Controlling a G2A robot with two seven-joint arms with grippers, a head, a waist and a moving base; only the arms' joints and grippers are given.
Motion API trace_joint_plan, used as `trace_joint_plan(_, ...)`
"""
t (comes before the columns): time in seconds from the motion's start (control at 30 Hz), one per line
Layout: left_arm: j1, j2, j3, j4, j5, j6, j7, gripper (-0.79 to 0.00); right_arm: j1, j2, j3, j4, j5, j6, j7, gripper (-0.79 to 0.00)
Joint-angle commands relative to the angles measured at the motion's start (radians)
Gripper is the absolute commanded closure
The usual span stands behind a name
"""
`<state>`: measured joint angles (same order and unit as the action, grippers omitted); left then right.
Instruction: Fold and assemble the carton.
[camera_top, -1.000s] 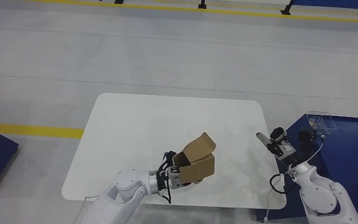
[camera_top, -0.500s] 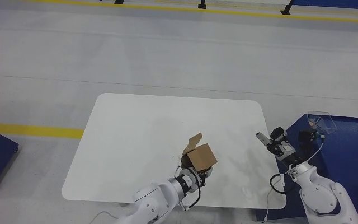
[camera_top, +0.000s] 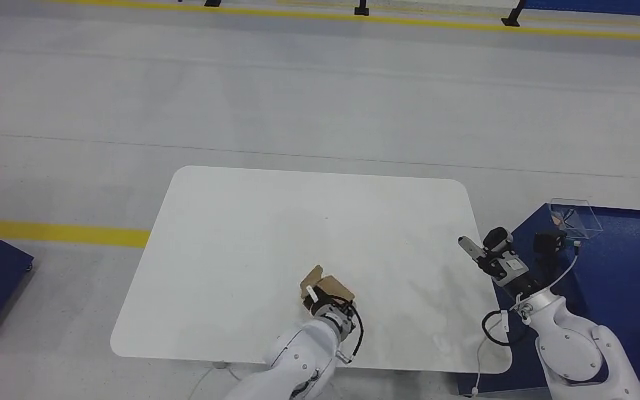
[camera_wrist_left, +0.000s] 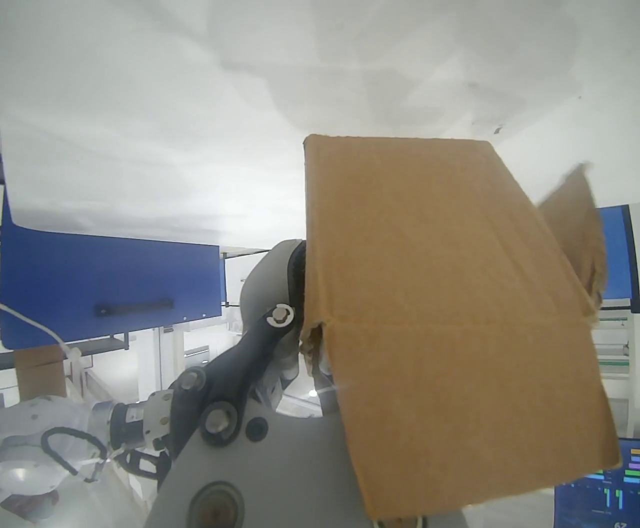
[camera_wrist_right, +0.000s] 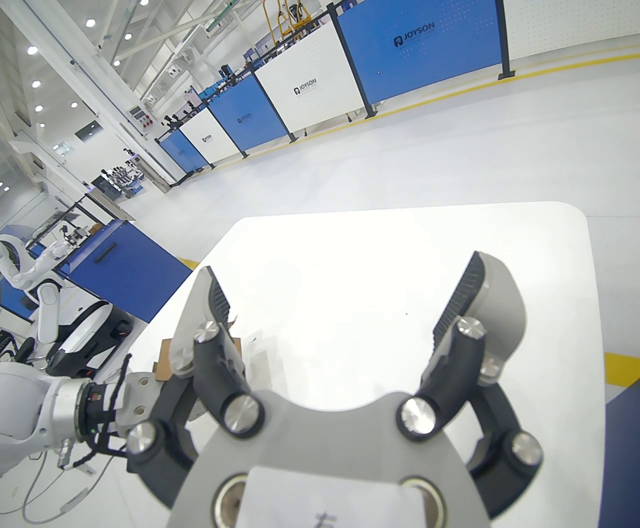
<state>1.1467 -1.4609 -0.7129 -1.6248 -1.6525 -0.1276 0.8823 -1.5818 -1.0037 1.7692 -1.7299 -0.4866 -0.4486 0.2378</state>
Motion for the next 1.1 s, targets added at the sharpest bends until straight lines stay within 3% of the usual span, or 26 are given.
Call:
trace_joint_plan(0.0,-0.012,-0.012,0.009,0.055,-0.015,-0.018,0.007,0.000,0.000,0.000,0.000,0.000,0.000,0.000,0.000,-0.785)
trace_joint_plan(0.1,-0.033,-0.030,0.024,0.100,-0.025,-0.034,-0.004,-0.012,0.000,0.000,0.000,0.000,0.000,0.000,0.000,-0.785)
trace_joint_plan(0.2,-0.040,-0.042,0.035,0.123,-0.013,-0.043,-0.012,-0.480,0.000,0.000,0.000,0.000,0.000,0.000,0.000,-0.785)
trace_joint_plan(0.23,-0.040,-0.045,0.037,0.129,0.000,-0.052,-0.014,-0.739,0.000,0.000,0.000,0.000,0.000,0.000,0.000,-0.785)
trace_joint_plan(0.27,-0.039,-0.048,0.040,0.131,0.008,-0.054,-0.019,-0.785,0.000,0.000,0.000,0.000,0.000,0.000,0.000,-0.785)
trace_joint_plan(0.37,-0.028,-0.054,0.044,0.123,0.035,-0.053,-0.044,-0.785,0.000,0.000,0.000,0.000,0.000,0.000,0.000,-0.785)
trace_joint_plan(0.53,0.028,-0.049,0.045,0.022,0.106,-0.022,-0.150,-0.785,0.000,0.000,0.000,0.000,0.000,0.000,0.000,-0.785)
trace_joint_plan(0.63,0.093,-0.034,0.024,-0.072,0.164,-0.001,-0.206,-0.785,0.000,0.000,0.000,0.000,0.000,0.000,0.000,-0.785)
trace_joint_plan(0.77,0.185,0.004,-0.028,-0.209,0.338,0.095,-0.278,-0.785,0.000,0.000,0.000,0.000,0.000,0.000,0.000,-0.785)
trace_joint_plan(0.9,0.242,0.053,-0.090,-0.328,0.545,0.297,-0.533,-0.785,0.000,0.000,0.000,0.000,0.000,0.000,0.000,-0.785)
trace_joint_plan(1.07,0.318,0.099,-0.203,-0.308,0.777,0.312,-0.765,-0.785,0.000,0.000,0.000,0.000,0.000,0.000,0.000,-0.785)
